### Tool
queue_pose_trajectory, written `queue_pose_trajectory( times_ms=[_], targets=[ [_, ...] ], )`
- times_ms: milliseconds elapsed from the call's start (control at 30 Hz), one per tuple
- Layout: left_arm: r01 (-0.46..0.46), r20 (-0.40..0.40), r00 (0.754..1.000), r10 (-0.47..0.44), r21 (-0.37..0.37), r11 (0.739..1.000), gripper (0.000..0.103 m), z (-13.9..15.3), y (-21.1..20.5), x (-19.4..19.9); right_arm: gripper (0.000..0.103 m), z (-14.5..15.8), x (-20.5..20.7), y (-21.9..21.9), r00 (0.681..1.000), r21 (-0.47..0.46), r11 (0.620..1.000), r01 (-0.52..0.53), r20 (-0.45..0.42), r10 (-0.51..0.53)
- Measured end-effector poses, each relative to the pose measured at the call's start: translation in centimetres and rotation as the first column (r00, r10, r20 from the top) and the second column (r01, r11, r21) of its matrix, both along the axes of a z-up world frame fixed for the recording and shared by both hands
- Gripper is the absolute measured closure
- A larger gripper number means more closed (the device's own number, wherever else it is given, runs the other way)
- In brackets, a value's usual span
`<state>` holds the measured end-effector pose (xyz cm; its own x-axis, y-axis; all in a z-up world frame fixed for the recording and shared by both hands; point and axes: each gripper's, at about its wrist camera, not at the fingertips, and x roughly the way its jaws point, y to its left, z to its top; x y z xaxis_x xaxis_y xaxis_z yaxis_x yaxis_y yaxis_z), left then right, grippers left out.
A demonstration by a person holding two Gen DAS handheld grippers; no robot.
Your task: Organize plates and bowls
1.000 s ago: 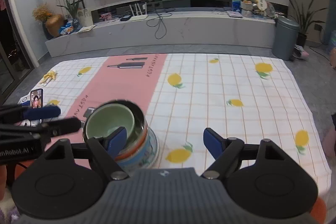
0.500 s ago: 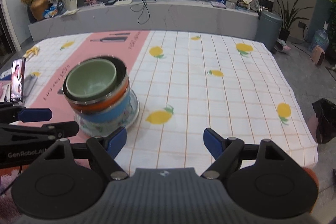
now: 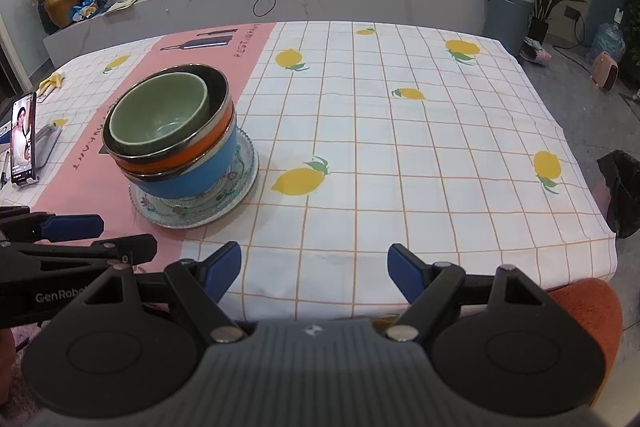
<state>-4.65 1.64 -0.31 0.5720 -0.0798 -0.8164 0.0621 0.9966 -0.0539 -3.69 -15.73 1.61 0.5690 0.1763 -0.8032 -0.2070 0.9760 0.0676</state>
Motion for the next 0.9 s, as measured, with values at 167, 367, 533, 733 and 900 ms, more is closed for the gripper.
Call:
queue_pose_trajectory(
  times_ms=[167,367,533,733,900],
  targets=[
    [0.007,-0.01,1.0,-0.007,0.007,1.0,0.033,-0.11,-0.28,0.22,0.024,-0.1,0.12,-0.25,1.0,0.005,1.0,0.012,-0.006,-0.012],
    [0.013,-0.008,1.0,-0.013,0.017,1.0,0.033,-0.02,-0.42,0.24,0.024,-0.1,0.13,-0.45,1.0,0.01,1.0,0.019,-0.008,-0.019],
    [0.022,-0.006,1.0,-0.022,0.021,1.0,0.033,-0.03,-0.59,0.35,0.024,-0.09,0.2,-0.49,1.0,0.011,1.0,0.023,-0.007,-0.023],
    [0.028,-0.001,1.0,-0.028,0.026,0.999,0.033,0.04,-0.62,0.42,0.024,-0.06,0.21,-0.64,1.0,0.013,0.999,0.03,-0.008,-0.03],
    [0.032,0.003,0.999,-0.033,0.031,0.999,0.033,0.1,-0.73,0.44,0.024,-0.08,0.32,-0.8,0.999,0.016,0.999,0.035,-0.009,-0.034]
  ],
)
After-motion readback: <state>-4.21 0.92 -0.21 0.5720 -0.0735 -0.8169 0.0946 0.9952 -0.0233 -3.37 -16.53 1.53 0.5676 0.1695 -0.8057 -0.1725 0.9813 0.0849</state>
